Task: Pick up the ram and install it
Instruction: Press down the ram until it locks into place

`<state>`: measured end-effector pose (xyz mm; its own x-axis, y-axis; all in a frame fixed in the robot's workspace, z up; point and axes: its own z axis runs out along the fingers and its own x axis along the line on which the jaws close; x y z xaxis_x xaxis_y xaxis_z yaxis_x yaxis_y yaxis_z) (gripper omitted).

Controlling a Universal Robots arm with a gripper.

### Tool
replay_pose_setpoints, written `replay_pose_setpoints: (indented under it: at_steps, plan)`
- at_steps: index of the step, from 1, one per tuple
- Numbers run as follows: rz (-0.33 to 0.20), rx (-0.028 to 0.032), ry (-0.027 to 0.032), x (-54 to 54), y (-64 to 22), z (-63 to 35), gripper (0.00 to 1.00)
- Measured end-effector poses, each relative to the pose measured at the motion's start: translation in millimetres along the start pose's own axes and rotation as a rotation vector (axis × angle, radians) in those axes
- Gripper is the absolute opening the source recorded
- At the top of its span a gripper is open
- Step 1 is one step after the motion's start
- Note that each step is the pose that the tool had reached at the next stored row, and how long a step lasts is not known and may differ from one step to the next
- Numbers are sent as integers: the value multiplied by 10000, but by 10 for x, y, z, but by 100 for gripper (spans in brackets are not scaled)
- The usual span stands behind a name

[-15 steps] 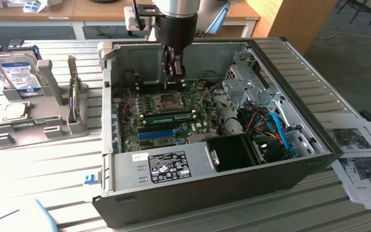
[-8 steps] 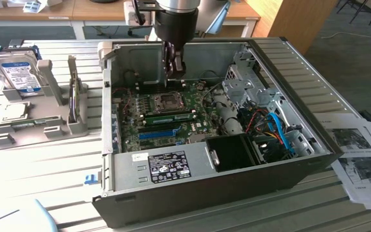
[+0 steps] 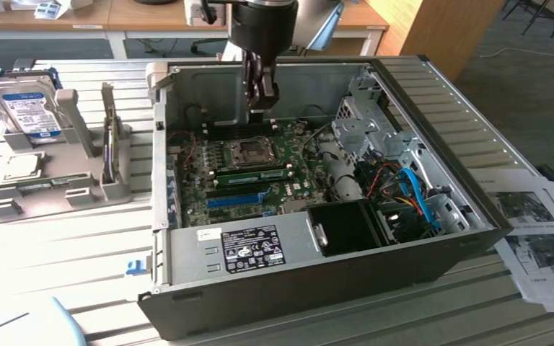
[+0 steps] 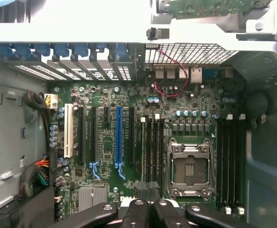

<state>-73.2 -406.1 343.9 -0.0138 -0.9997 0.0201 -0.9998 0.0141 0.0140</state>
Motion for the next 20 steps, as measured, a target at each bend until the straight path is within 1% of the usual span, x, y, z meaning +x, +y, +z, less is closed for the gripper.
replay_pose_setpoints:
  at_steps: [10,12,13,20]
  plan:
    - [0,0,7,3,2,-161,9]
    - [-1,0,12,6,4,-282,9]
    - [0,1,11,6,4,-304,9]
    - [0,0,12,6,4,-305,9]
